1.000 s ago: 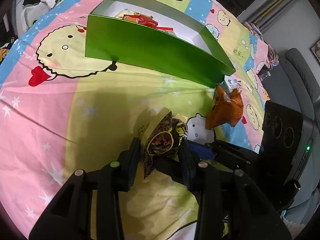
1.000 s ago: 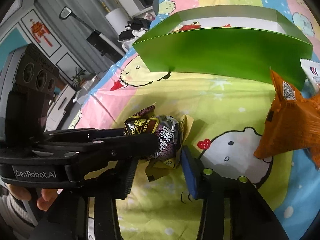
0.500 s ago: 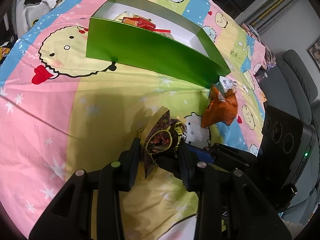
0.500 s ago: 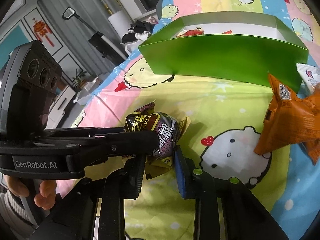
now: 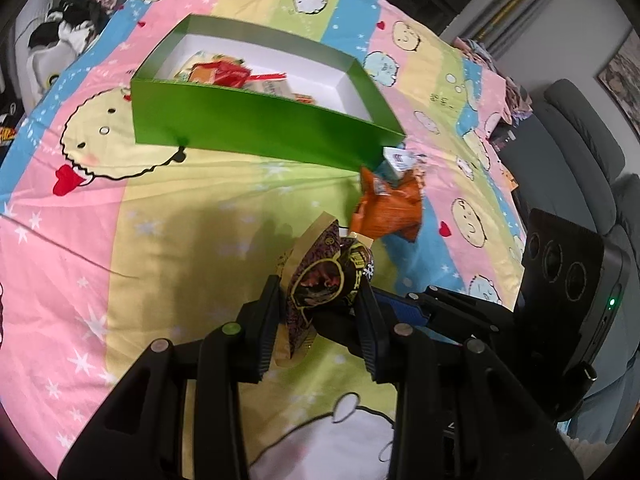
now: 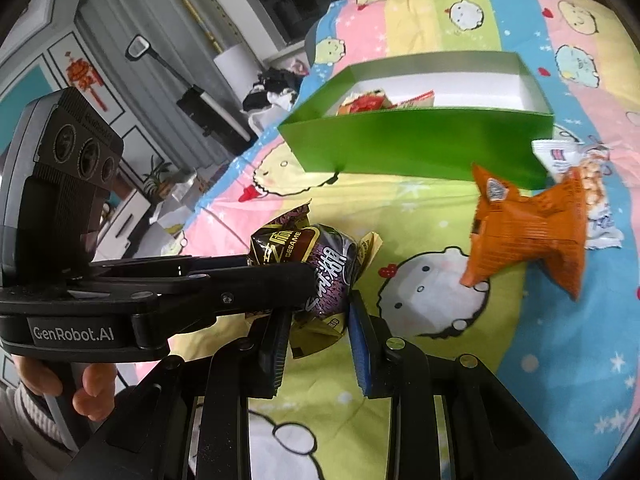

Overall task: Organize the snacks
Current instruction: 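Lift the dark gold-wrapped bag with both grippers toward the green box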

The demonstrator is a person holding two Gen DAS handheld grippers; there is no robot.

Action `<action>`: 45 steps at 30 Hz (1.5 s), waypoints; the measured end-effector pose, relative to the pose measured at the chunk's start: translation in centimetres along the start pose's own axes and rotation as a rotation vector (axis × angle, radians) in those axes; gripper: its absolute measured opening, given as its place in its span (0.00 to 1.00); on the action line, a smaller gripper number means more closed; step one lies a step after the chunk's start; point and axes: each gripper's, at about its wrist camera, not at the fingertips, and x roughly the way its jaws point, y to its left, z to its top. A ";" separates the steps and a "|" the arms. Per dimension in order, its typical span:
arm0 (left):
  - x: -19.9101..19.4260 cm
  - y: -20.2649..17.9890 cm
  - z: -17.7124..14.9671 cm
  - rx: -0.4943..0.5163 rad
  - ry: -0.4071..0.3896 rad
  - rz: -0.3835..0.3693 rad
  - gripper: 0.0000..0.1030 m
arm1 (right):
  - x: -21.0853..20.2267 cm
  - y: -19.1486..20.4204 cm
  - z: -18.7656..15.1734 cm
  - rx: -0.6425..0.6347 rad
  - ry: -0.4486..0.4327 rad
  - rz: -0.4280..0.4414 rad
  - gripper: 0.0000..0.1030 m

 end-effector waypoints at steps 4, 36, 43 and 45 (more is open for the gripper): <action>-0.3 -1.4 -0.3 0.022 -0.004 0.003 0.34 | -1.3 0.0 -0.5 0.009 -0.026 -0.004 0.29; -1.2 -10.9 1.7 0.229 -0.069 0.014 0.34 | -9.3 -1.9 -1.0 0.054 -0.240 -0.041 0.29; -1.0 -11.4 3.6 0.259 -0.102 0.011 0.34 | -9.6 -2.7 0.8 0.048 -0.279 -0.059 0.29; -0.8 -11.4 4.3 0.261 -0.110 0.010 0.34 | -9.6 -3.0 1.4 0.047 -0.288 -0.066 0.29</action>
